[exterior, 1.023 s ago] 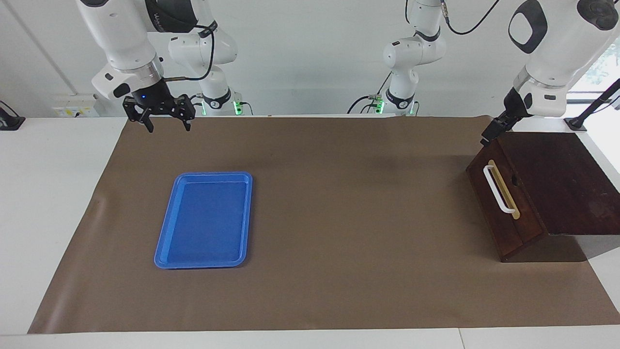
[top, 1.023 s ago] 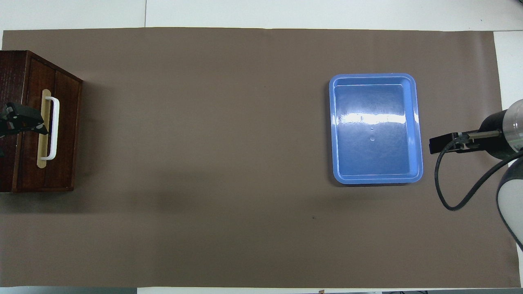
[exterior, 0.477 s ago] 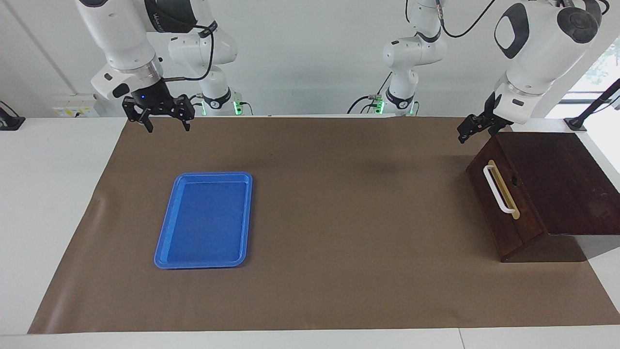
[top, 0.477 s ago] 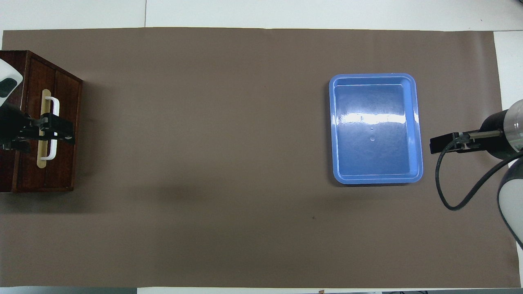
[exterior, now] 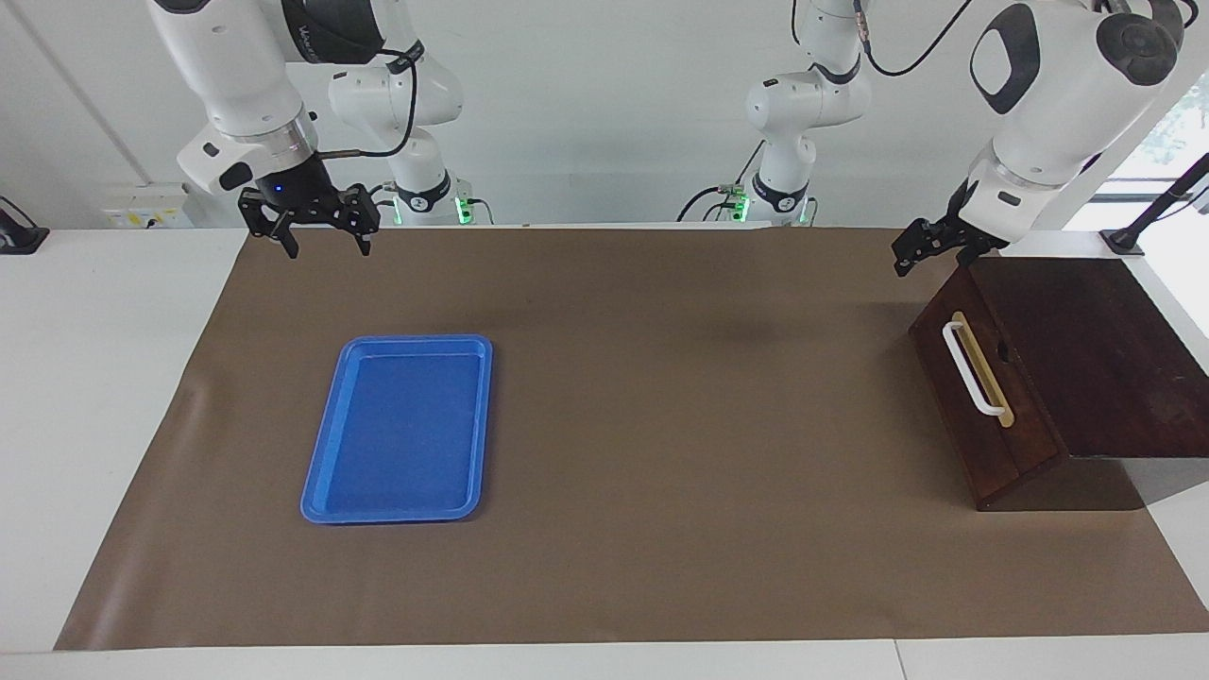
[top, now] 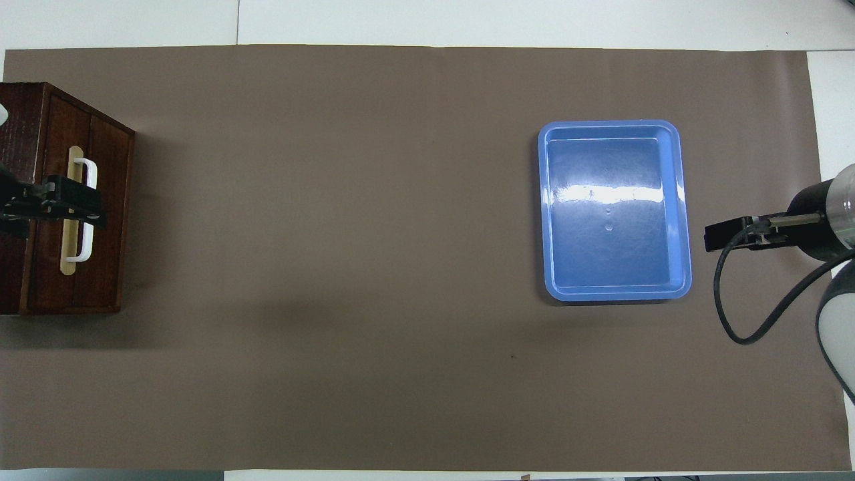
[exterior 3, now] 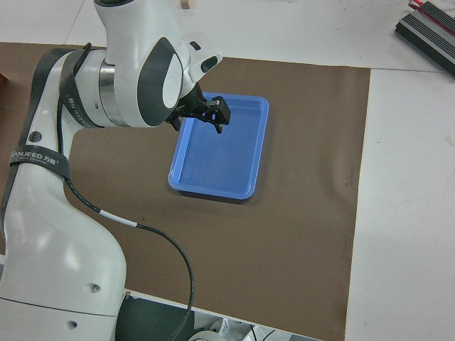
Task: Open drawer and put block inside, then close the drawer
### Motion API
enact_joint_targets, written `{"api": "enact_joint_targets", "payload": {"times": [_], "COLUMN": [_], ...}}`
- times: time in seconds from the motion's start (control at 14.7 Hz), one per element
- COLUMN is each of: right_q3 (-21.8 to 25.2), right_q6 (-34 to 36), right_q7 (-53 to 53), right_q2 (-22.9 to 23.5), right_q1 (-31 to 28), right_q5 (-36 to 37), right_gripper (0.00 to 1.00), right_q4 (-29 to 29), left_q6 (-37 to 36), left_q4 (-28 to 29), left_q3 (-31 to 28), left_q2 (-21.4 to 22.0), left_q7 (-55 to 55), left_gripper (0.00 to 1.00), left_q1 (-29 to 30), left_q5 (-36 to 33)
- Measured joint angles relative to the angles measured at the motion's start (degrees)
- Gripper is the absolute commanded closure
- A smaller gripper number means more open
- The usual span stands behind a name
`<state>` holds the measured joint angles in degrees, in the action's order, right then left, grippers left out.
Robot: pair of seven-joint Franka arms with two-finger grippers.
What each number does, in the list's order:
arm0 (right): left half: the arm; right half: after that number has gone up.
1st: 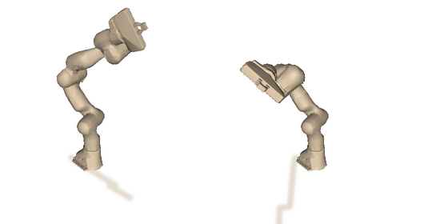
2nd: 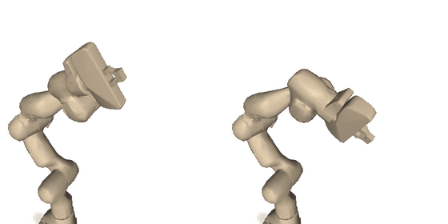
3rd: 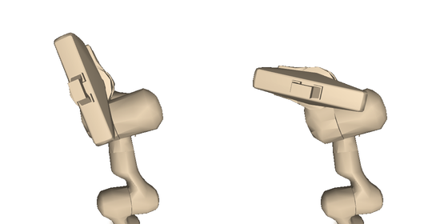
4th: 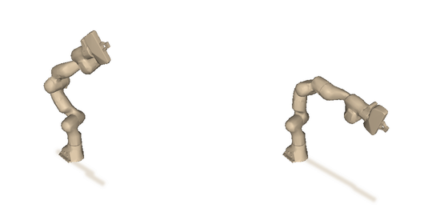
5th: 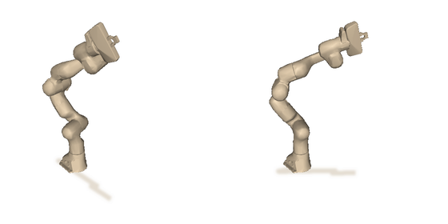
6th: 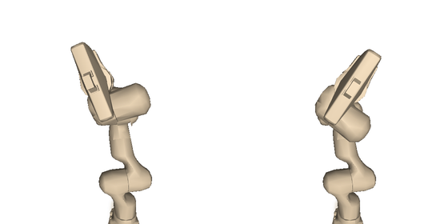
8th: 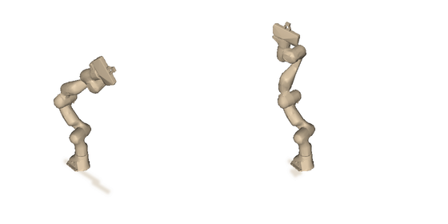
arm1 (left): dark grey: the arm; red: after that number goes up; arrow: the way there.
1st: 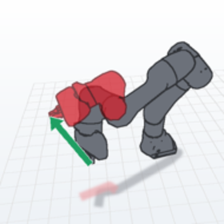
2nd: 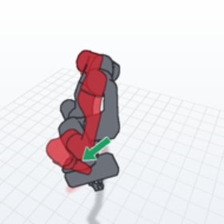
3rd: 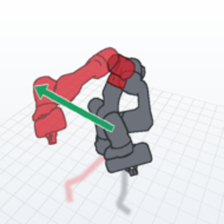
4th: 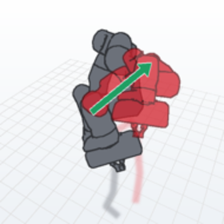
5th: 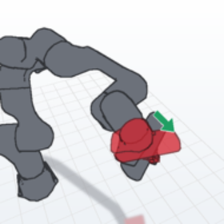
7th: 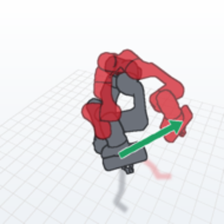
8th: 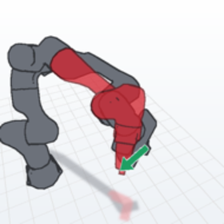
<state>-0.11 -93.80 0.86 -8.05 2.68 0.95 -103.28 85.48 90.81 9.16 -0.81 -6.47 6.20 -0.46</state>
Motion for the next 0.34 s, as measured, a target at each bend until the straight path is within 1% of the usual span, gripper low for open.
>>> {"api": "enact_joint_targets", "payload": {"times": [0.34], "right_q3": [0.00], "right_q6": [0.00], "right_q7": [0.00], "right_q2": [-0.20], "right_q1": [0.00], "right_q5": [0.00], "right_gripper": [0.00], "right_q4": [0.00], "left_q6": [0.33], "left_q4": [-0.12], "left_q3": [-0.24], "left_q2": [-0.12], "left_q7": [0.32], "left_gripper": [0.00], "left_q1": [0.00], "left_q5": [0.00]}}
